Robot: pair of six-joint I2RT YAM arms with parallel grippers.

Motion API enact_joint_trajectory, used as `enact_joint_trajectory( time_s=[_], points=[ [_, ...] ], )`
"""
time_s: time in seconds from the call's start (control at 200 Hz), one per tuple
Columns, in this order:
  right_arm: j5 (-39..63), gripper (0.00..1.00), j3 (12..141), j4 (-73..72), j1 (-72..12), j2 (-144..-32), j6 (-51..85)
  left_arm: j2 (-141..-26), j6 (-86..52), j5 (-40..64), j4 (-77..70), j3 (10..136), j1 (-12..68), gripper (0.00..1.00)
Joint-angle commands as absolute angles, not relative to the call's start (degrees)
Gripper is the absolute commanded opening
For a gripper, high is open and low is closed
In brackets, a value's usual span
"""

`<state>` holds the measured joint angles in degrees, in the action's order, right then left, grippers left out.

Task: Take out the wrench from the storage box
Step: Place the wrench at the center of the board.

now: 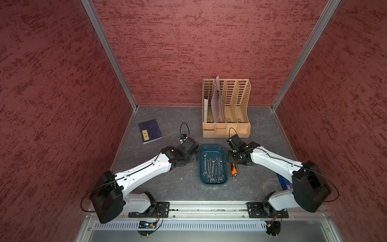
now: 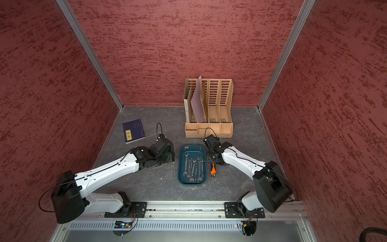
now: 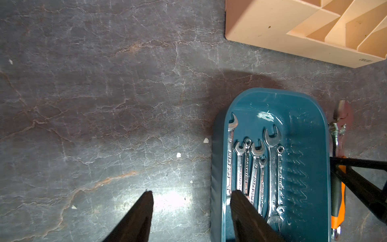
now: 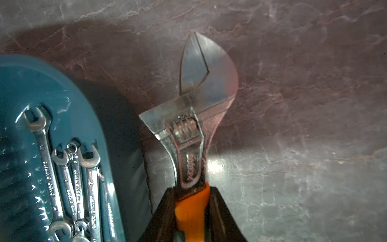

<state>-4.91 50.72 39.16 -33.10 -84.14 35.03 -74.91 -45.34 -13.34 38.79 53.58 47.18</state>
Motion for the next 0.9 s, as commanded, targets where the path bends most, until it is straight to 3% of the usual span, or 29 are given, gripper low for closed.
enact_joint_trajectory(
  time_s=[0.0, 0.361, 0.656, 0.897],
  points=[
    [-3.50, 0.07, 51.46, 33.60, -32.28, -86.71, 33.43, -76.07, -45.92, -12.89, 37.36, 55.35, 47.86, 0.62],
    [-2.49, 0.10, 50.46, 31.98, -31.38, -90.08, 33.53, -79.01, -45.54, -14.16, 38.35, 58.33, 50.13, 0.63],
    [-1.52, 0.35, 50.74, 33.44, -30.61, -89.06, 32.58, -80.44, -44.28, -16.62, 41.57, 61.95, 51.76, 0.64],
    [-2.43, 0.58, 53.57, 39.76, -29.96, -81.69, 31.78, -79.02, -43.62, -17.10, 43.23, 63.88, 51.84, 0.66]
  ],
)
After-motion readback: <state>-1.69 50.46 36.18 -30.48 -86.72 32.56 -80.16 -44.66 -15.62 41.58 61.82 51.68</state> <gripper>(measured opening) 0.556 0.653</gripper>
